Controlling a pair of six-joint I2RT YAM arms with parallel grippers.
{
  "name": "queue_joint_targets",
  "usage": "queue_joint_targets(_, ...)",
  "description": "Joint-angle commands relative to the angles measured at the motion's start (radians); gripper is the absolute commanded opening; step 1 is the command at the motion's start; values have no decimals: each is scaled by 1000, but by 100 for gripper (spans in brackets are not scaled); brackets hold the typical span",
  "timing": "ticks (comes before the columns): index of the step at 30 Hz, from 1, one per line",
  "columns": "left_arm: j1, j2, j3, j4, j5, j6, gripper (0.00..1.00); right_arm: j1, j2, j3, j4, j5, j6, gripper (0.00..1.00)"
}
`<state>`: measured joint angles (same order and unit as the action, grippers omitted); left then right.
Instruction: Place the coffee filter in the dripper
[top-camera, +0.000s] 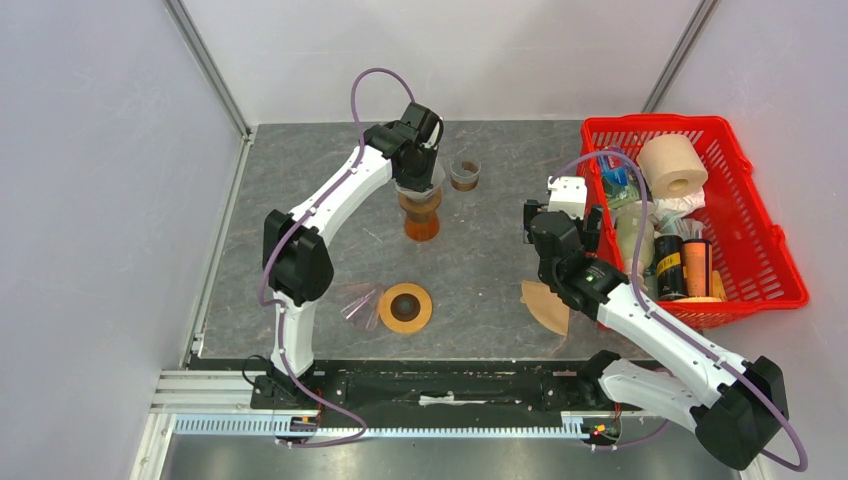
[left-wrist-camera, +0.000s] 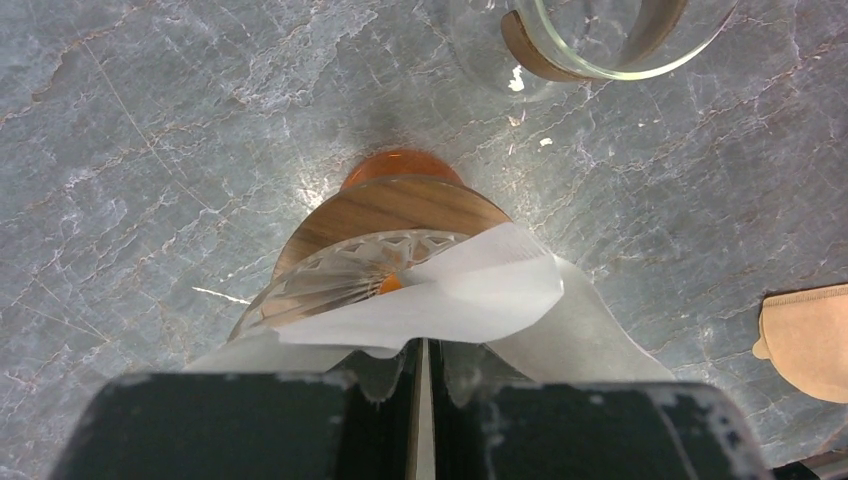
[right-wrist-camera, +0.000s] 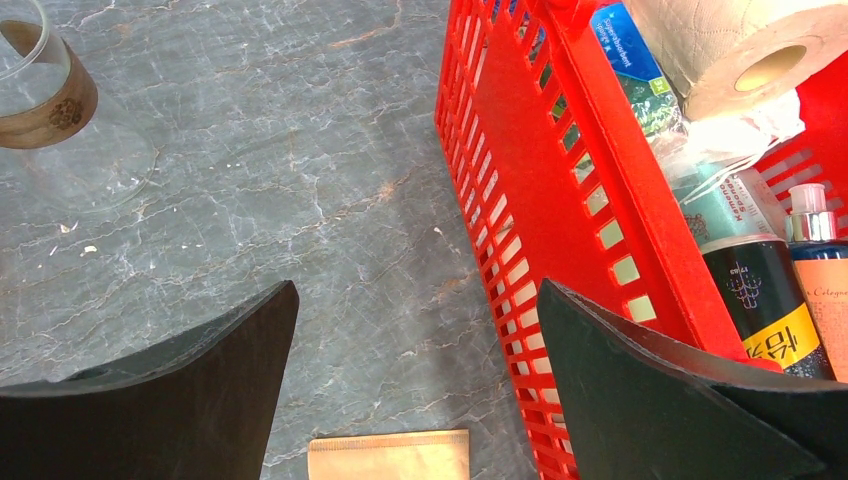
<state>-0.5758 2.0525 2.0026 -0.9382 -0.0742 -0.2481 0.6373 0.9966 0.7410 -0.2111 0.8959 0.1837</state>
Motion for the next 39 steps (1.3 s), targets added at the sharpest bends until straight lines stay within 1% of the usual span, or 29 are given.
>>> queue_joint_targets(1, -6, -37, 39, -4, -36, -12, 10, -3, -12, 3, 11, 16, 13, 97)
queue_joint_targets(22, -6, 16, 47, -2, -28, -21, 11, -8, -18, 3, 1, 19, 13, 97)
queue_joint_targets(26, -6, 9, 51, -3, -27, -22, 14, -9, -21, 3, 0, 20, 14, 97)
queue_joint_targets(27, -6, 6, 51, -3, -25, -23, 16, -8, -20, 3, 0, 20, 14, 100)
queue_joint_targets(28, -6, 3, 52, -2, -23, -23, 17, -9, -19, 3, 0, 20, 14, 99)
queue_joint_targets(39, -6, -27, 56, -3, -13, -20, 18, -10, -16, 4, 0, 11, 14, 99)
